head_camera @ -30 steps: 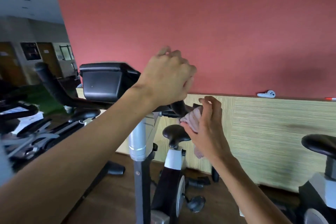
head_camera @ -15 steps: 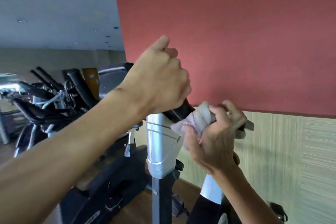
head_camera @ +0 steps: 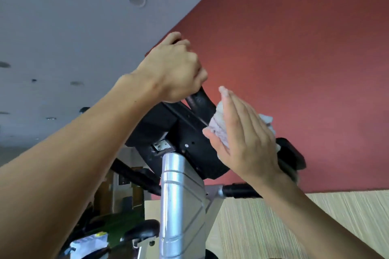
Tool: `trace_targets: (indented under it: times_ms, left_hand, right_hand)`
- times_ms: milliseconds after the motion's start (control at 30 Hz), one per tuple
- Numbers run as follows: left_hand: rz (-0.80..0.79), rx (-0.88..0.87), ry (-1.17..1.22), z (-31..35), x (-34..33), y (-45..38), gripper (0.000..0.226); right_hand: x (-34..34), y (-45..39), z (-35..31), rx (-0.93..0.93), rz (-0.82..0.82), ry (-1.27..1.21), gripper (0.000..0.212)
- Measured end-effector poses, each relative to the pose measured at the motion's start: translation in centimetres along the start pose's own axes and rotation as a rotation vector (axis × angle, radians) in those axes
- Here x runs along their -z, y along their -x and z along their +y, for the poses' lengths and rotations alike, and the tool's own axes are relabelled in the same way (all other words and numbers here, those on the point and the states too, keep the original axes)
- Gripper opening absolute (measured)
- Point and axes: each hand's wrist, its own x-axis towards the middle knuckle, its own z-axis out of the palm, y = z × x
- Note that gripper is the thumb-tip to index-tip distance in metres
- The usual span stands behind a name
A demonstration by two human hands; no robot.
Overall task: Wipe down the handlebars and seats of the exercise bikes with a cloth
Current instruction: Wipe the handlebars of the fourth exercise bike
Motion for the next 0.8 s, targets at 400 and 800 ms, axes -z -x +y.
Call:
trace_targets:
  times_ms: [400, 800]
  left_hand:
    - [0.127, 0.171, 0.454, 2.1, -1.4, 3.2, 0.053]
    - [0.208, 0.433, 0.829, 10.4, -0.4, 7.4, 0.049]
  right_hand:
    - [-2.3, -1.3, -0.9, -0.050, 0.105, -0.020, 0.070]
    - [-2.3, 1.4, -2.6, -0.104, 0.178, 0.129, 0.064]
